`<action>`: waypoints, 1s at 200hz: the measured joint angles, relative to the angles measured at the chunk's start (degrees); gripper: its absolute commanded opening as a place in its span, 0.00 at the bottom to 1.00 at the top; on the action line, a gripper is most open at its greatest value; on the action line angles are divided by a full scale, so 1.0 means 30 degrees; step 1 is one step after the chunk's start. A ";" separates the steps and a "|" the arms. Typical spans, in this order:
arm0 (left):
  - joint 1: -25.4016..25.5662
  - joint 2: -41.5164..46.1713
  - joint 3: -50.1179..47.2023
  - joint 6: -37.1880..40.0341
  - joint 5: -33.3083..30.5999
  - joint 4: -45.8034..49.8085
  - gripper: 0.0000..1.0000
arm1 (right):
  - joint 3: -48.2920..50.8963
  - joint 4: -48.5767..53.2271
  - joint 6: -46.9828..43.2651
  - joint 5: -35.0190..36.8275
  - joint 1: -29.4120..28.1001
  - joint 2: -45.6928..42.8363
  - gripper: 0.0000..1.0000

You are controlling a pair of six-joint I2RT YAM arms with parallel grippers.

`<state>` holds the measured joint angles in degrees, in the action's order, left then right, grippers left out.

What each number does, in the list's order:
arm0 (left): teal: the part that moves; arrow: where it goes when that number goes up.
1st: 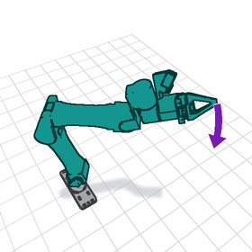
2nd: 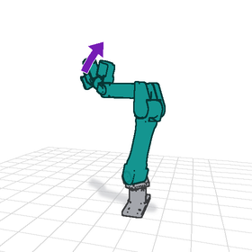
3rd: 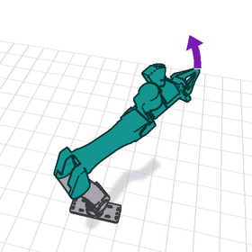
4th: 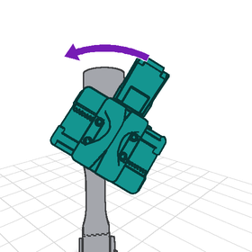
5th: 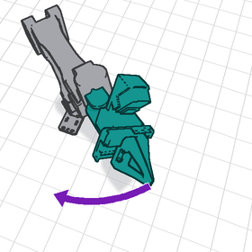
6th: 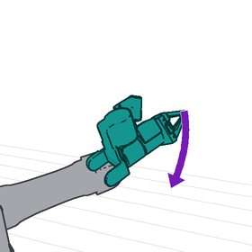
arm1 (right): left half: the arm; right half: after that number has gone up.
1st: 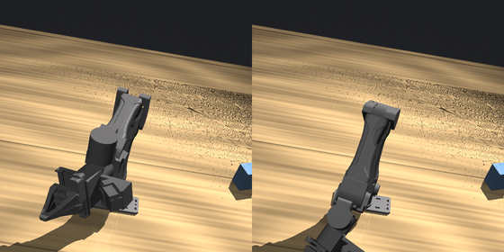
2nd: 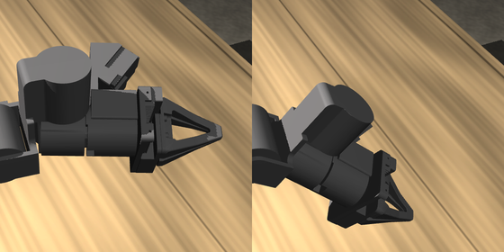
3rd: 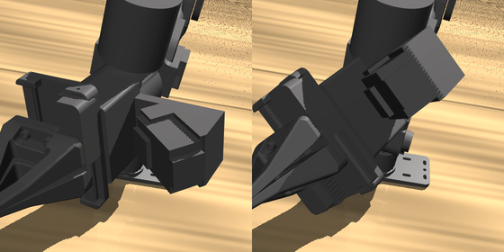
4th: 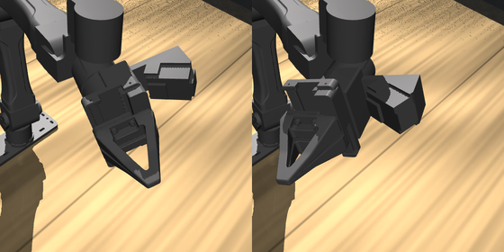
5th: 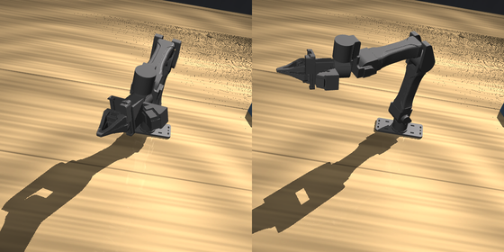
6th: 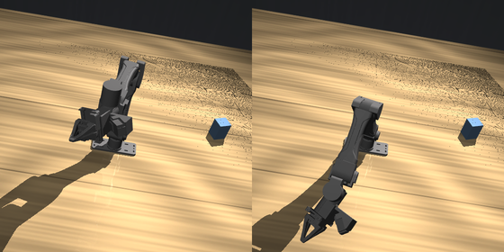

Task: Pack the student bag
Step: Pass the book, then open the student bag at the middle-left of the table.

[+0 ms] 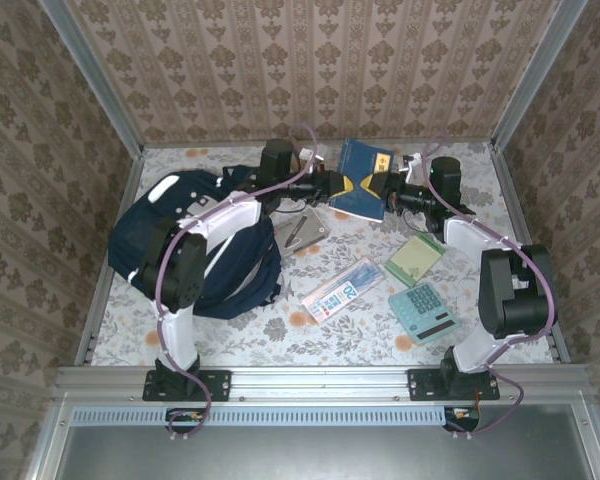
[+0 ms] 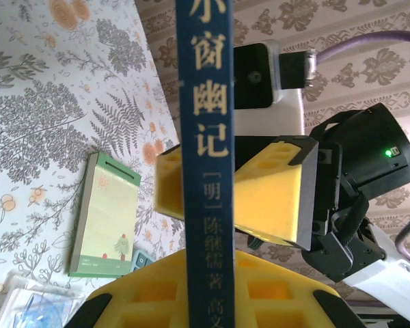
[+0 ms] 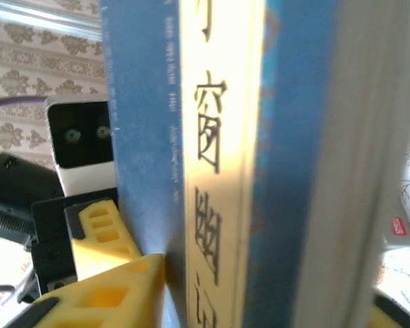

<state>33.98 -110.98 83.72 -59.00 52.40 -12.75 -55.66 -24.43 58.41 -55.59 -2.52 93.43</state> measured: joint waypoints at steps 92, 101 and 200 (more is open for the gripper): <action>-0.0903 0.2149 0.0015 0.5450 -0.1909 0.7519 0.52 | 0.0299 0.1821 -0.0947 0.0401 -0.0153 -0.1239 0.00; -0.1231 0.2703 -0.0007 0.6288 -0.2382 0.8699 0.52 | 0.0372 0.2302 -0.1282 0.0597 -0.0240 -0.1559 0.00; -0.3089 0.9282 -0.5085 1.2582 -1.2050 1.7806 0.46 | 0.1625 0.3519 -0.2448 0.2171 -0.2222 -0.2645 0.00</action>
<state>24.71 -83.13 68.47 -21.26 16.25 40.66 -50.78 -13.87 51.07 -49.08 -9.19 85.49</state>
